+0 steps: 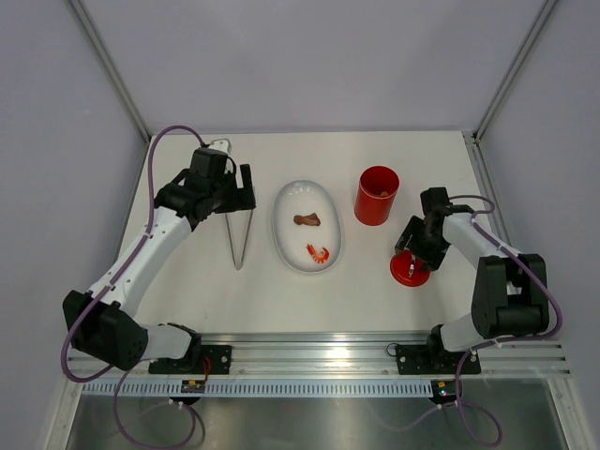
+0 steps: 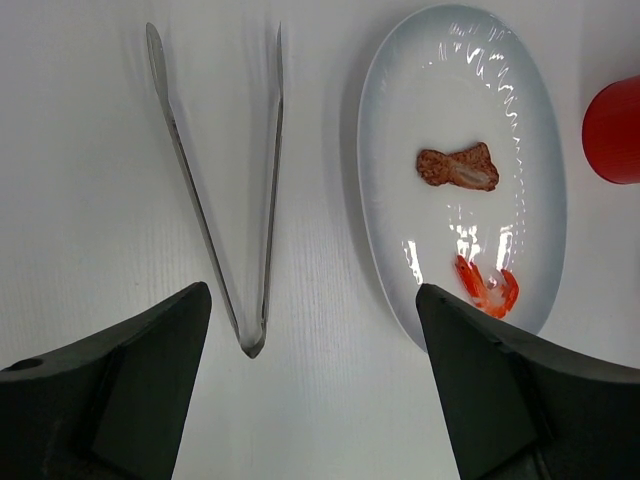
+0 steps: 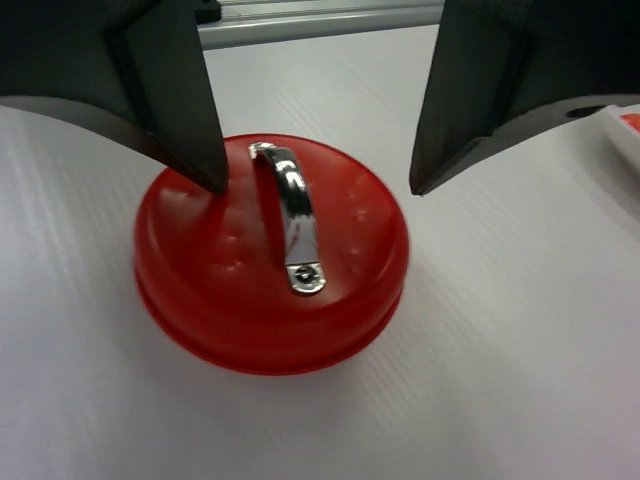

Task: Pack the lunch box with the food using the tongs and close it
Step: Pick up the box lid from the center of the board.

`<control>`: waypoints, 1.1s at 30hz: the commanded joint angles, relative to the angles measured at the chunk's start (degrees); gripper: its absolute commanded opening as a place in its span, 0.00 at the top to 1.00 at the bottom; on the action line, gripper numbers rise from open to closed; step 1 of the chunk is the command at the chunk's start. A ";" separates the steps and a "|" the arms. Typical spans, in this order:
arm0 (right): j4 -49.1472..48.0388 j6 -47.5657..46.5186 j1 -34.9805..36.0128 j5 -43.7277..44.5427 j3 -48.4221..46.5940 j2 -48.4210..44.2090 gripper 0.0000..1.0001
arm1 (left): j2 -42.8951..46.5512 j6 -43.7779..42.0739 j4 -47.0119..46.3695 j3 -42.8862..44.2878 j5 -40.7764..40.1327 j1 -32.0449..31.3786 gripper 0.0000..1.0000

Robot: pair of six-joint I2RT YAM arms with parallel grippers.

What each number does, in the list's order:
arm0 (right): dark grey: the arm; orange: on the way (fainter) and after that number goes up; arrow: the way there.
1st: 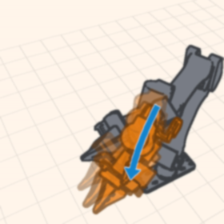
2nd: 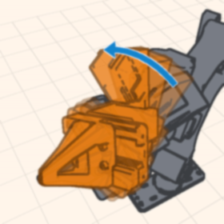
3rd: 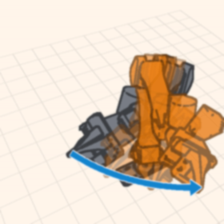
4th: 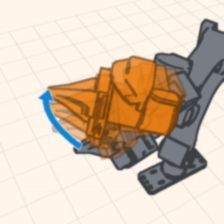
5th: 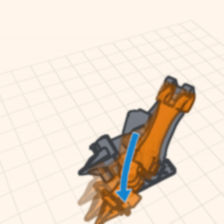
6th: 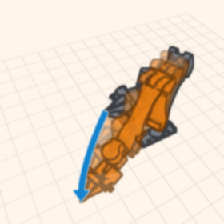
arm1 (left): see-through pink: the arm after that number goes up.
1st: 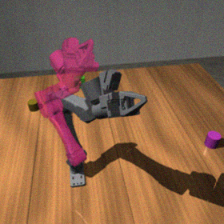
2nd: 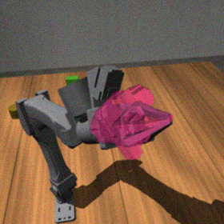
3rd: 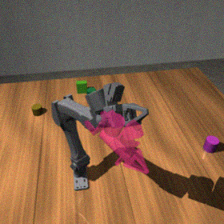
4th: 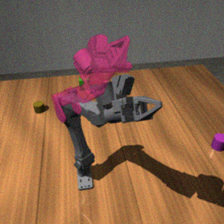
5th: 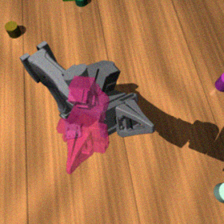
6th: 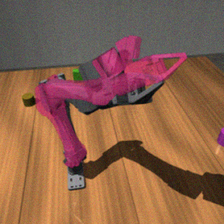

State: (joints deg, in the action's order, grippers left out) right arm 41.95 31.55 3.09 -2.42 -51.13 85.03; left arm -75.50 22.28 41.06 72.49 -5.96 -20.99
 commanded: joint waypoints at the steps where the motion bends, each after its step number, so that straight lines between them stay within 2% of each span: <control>1: 2.43 0.09 0.33 7.07 -0.98 0.48 0.25 | -0.17 -0.75 -1.60 -0.33 1.12 0.25 0.13; 3: 2.87 0.27 0.86 8.65 -1.33 0.83 0.37 | 0.01 -0.84 -1.51 -0.42 0.95 0.25 0.13; 5: 2.96 0.70 1.39 9.27 -1.51 0.92 0.43 | 0.36 -0.75 -1.51 -0.68 0.77 0.25 0.13; 7: 2.87 0.79 1.57 9.36 -1.86 1.27 0.53 | 0.36 -0.75 -1.59 -1.03 1.29 0.25 0.13; 10: 3.22 0.79 2.27 9.97 -2.57 2.06 0.73 | 0.18 -0.75 -1.77 -1.21 1.65 0.25 0.13; 11: 3.57 0.79 2.36 10.41 -2.91 2.07 0.86 | 0.10 -0.75 -1.68 -1.21 1.65 0.34 0.13; 13: 4.80 1.14 2.62 11.64 -3.88 0.67 1.00 | 0.27 -0.75 -1.42 -0.95 1.30 0.25 0.13; 17: 9.01 1.15 2.62 15.50 -8.35 -4.17 1.00 | 0.62 -0.93 -1.24 -0.86 1.03 0.25 0.13; 23: 14.12 -0.78 2.62 17.10 -25.22 -6.02 1.00 | 0.71 -0.22 -1.07 -1.21 1.47 0.25 0.13; 26: 17.71 -3.86 2.79 11.92 -37.60 -0.50 1.00 | 1.15 -0.22 -0.72 -1.21 1.39 0.25 0.13; 27: 20.07 -4.56 3.06 10.34 -44.42 3.43 1.00 | 1.24 -0.22 -0.80 -1.30 1.47 0.25 0.13; 33: 25.18 -6.59 4.64 4.19 -68.01 19.70 1.00 | 1.50 0.65 -1.77 -2.79 3.14 0.25 0.13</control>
State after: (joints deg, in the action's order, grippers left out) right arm 61.39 27.29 6.46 7.11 -110.69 97.01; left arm -75.46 22.44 41.06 70.87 -4.73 -20.99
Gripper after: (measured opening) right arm 0.056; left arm 0.871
